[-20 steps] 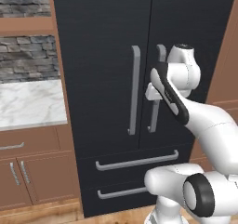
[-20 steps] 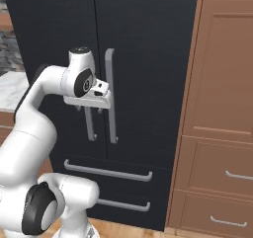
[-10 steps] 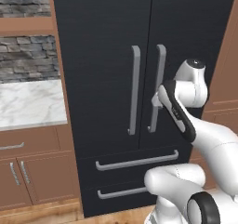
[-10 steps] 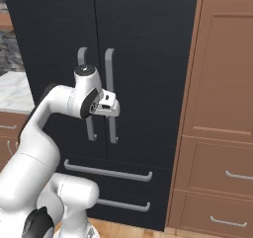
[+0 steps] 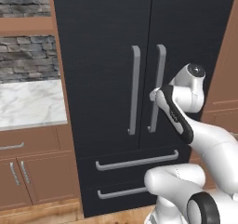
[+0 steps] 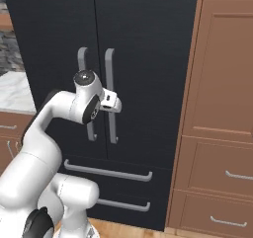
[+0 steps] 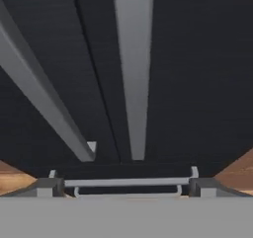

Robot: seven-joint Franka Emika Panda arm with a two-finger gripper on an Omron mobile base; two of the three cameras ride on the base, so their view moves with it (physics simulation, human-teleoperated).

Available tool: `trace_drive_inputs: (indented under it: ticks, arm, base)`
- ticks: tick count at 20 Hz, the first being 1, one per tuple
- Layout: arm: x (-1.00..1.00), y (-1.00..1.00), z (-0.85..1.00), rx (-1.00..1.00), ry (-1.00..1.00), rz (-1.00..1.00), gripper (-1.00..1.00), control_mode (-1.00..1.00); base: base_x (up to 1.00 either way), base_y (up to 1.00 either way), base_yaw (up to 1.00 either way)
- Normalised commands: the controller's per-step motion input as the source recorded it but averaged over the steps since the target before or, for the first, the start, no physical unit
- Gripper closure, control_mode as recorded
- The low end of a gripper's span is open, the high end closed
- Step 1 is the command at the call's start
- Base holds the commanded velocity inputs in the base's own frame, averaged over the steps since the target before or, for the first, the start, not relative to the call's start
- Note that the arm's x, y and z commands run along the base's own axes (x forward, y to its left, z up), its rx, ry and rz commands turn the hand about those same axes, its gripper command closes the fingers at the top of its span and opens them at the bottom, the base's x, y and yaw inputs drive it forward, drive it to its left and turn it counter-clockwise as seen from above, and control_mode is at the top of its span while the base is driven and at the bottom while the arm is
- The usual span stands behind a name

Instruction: Open the fridge, grab two sodas, and place both sodas inside the bowl with ice on the dining counter.

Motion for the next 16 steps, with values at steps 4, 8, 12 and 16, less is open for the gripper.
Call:
trace_drive_inputs:
  ticks: [4,8,12,16]
  arm:
    - [0.3,-0.15,0.23,0.01,-0.02,-0.15,-1.0,-1.0]
    - [0.35,-0.08,0.17,0.04,-0.02,-0.1,-1.0,-1.0]
    - [0.23,0.0,0.01,0.06,-0.12,-0.01,-1.0,-1.0]
    - [0.07,0.0,0.0,0.06,-0.26,0.0,-1.0,-1.0]
  base:
    - [0.0,0.0,0.0]
    - [0.0,0.0,0.0]
    - [0.0,0.0,0.0]
    - [0.0,0.0,0.0]
